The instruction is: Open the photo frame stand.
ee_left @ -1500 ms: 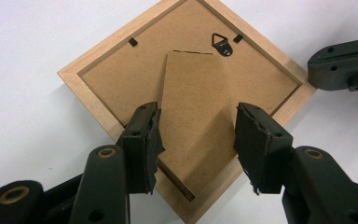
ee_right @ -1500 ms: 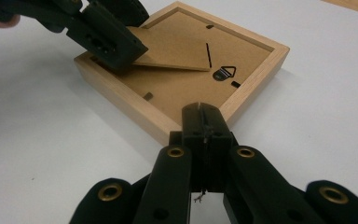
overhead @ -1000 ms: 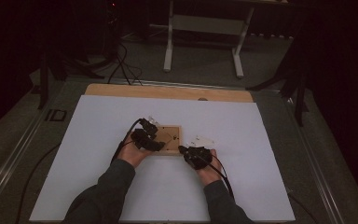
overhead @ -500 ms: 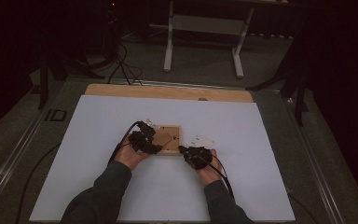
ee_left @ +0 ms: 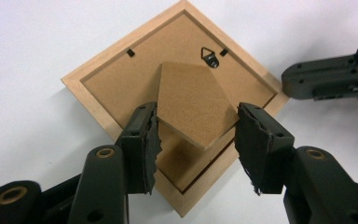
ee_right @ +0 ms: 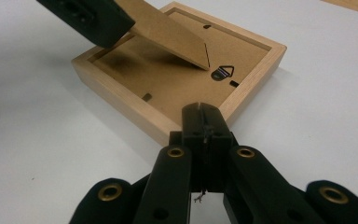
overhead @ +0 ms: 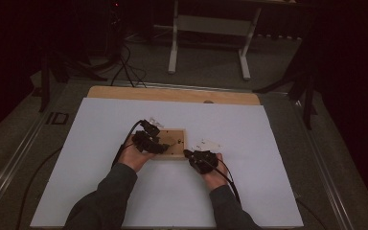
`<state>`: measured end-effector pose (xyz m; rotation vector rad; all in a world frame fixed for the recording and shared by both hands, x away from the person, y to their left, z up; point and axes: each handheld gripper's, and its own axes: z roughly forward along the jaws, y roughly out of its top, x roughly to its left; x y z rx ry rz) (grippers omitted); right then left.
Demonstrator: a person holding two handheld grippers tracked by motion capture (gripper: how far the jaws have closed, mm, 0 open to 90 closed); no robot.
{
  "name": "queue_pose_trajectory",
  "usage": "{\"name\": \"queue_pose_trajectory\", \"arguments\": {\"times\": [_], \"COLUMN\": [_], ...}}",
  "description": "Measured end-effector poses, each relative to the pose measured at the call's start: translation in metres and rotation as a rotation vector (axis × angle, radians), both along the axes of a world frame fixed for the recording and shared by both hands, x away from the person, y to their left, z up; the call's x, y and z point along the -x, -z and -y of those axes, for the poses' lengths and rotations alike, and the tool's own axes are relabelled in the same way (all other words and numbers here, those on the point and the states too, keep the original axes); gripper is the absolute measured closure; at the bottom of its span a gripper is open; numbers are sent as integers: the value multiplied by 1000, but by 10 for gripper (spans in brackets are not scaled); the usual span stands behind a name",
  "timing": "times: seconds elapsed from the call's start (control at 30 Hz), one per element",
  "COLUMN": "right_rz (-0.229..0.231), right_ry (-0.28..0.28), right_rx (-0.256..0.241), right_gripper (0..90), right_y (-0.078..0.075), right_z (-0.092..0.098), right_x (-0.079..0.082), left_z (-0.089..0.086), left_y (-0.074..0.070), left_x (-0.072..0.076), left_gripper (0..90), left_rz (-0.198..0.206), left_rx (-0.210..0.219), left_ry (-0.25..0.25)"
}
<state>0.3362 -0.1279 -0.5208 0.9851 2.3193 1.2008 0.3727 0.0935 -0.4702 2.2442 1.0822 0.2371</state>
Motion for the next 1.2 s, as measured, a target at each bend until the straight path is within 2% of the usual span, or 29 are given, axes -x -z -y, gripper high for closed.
{"name": "queue_pose_trajectory", "arguments": {"times": [0.37,0.6,1.0,1.03,1.2], "right_rz": [-1,1,1,1,1], "right_ry": [0,-2,-2,-2,-1], "right_rx": [-1,1,0,0,0], "right_gripper": [897,897,897,897,897], "right_y": [0,0,0,0,0], "right_z": [0,0,0,0,0], "right_x": [0,0,0,0,0], "left_z": [-3,-3,-5,-5,-5], "left_y": [2,6,9,9,10], "left_x": [-6,-10,-11,-12,-13], "left_gripper": [488,459,434,434,483], "left_rz": [-74,-118,-147,-160,-178], "left_rx": [58,75,72,74,91], "left_ry": [-27,-30,-36,-37,-38]}}
